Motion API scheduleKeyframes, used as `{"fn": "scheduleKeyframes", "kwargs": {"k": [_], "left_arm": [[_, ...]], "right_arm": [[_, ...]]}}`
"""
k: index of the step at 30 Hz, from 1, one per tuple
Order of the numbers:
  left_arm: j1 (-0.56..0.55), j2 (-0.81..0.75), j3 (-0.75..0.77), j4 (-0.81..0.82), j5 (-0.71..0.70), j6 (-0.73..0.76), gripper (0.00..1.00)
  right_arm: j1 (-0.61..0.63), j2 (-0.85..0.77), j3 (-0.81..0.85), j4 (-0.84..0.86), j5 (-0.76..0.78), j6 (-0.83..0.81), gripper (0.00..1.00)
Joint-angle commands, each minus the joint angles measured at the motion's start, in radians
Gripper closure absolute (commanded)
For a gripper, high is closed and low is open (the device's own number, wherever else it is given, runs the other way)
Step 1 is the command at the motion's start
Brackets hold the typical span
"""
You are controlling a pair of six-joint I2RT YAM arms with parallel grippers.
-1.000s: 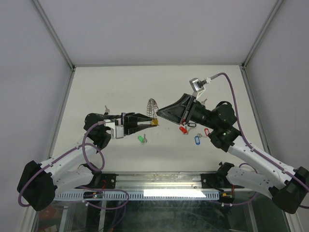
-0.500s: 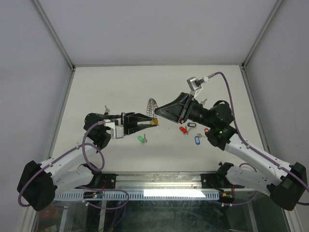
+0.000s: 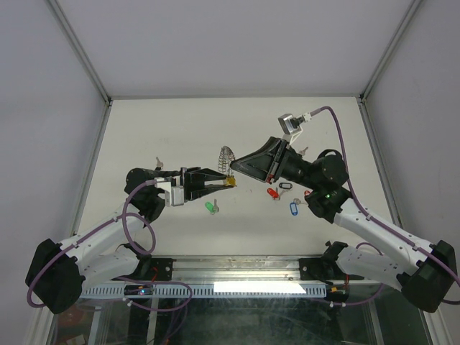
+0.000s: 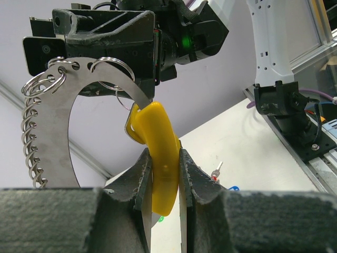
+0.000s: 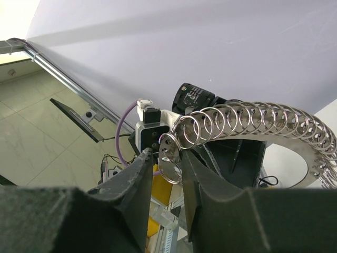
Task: Put the keys on the keyring
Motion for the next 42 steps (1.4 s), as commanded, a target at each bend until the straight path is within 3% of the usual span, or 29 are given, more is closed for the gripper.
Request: {"fn": "scheduleKeyframes", "kwargs": {"k": [1,16,23,33,42], "left_arm": [[0.010,-0.009,0.039,0.041,0.001,0.015,1.00],[0.009,0.000,0.042,0.046,0.000,0.013,1.00],[0.009,-0.001,0.039,0.048,-0.006,0.002,1.00],[0.009,0.000,0.034,0.057,0.000,-0.063,1.00],[0.008,0.015,0.049,0.009,0.032,-0.096,1.00]], "right_arm": [[0.003,-0.004,0.022,0.060,-0.004,0.008,0.71],[0.001,-0.013,0.019,0.059,-0.006,-0.006,0.91],[0.002,-0.041,0.012,0.052,0.010,-0.085,0.99],[0.003,-0.108,0.015,-0.016,0.027,-0.482,1.00],[0.018,-0.122,-0.052,0.136,0.015,-0.774,1.00]]}}
